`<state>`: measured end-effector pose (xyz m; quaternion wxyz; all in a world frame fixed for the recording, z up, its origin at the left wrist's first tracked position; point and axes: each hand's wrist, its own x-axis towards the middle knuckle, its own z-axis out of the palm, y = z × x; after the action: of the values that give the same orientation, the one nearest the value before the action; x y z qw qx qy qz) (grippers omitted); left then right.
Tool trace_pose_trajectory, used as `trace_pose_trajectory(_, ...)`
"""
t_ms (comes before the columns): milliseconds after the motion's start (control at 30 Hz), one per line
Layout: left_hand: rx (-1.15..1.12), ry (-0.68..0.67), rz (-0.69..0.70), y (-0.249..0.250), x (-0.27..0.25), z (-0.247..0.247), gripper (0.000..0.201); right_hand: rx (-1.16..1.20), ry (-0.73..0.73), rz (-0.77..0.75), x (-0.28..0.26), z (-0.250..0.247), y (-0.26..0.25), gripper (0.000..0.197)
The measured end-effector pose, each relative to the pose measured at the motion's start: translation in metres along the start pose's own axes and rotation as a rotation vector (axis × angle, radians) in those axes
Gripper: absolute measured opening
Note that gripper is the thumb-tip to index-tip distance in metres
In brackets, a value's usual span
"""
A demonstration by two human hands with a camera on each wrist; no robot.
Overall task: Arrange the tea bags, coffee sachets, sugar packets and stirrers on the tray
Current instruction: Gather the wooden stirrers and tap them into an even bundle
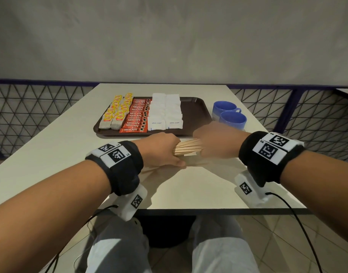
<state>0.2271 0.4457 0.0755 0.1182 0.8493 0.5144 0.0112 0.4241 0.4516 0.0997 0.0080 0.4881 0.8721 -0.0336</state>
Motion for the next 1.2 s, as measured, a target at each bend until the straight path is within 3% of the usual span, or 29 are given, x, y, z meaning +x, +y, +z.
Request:
trace_pose_trajectory(100,0.041,-0.005,-0.035,0.0,0.002,0.002,0.036,-0.088,0.026,0.026,-0.003,0.001,0.0,0.028)
trace_pose_trajectory(200,0.068,0.029,-0.069,-0.007,0.001,-0.002,0.02,-0.171,0.264,0.038,-0.015,-0.005,0.0,0.046)
trace_pose_trajectory(267,0.046,0.047,-0.111,-0.016,-0.002,-0.009,0.018,-0.105,0.399,0.021,-0.027,-0.011,-0.006,0.031)
trace_pose_trajectory(300,0.042,0.059,-0.137,-0.021,-0.003,-0.013,0.021,-0.049,0.398,0.014,-0.032,-0.013,-0.01,0.021)
trace_pose_trajectory(400,0.012,0.121,-0.226,-0.032,-0.008,-0.025,0.031,0.118,0.119,-0.021,-0.037,-0.005,-0.02,0.01)
trace_pose_trajectory(467,-0.106,0.187,-0.274,-0.036,-0.012,-0.032,0.033,0.118,-0.02,-0.055,-0.032,0.012,-0.026,0.018)
trace_pose_trajectory(533,-0.342,0.27,-0.281,-0.038,-0.017,-0.036,0.035,0.107,-0.051,-0.061,-0.024,0.027,-0.029,0.023)
trace_pose_trajectory(667,-0.826,0.484,-0.187,-0.04,-0.025,-0.046,0.035,0.108,-0.078,-0.032,-0.013,0.027,-0.029,0.006)
trace_pose_trajectory(733,-1.054,0.557,-0.152,-0.042,-0.025,-0.05,0.034,0.111,-0.124,-0.002,-0.013,0.024,-0.03,0.009)
trace_pose_trajectory(933,-1.326,0.73,-0.156,-0.039,-0.024,-0.048,0.033,0.034,-0.326,0.138,-0.019,0.017,-0.022,0.017)
trace_pose_trajectory(1100,-1.365,0.805,-0.212,-0.04,-0.021,-0.034,0.04,0.236,-0.249,0.215,-0.027,0.005,-0.005,0.018)
trace_pose_trajectory(1200,-1.382,0.816,-0.211,-0.035,-0.016,-0.03,0.047,0.79,-0.026,0.232,-0.025,0.0,-0.011,0.017)
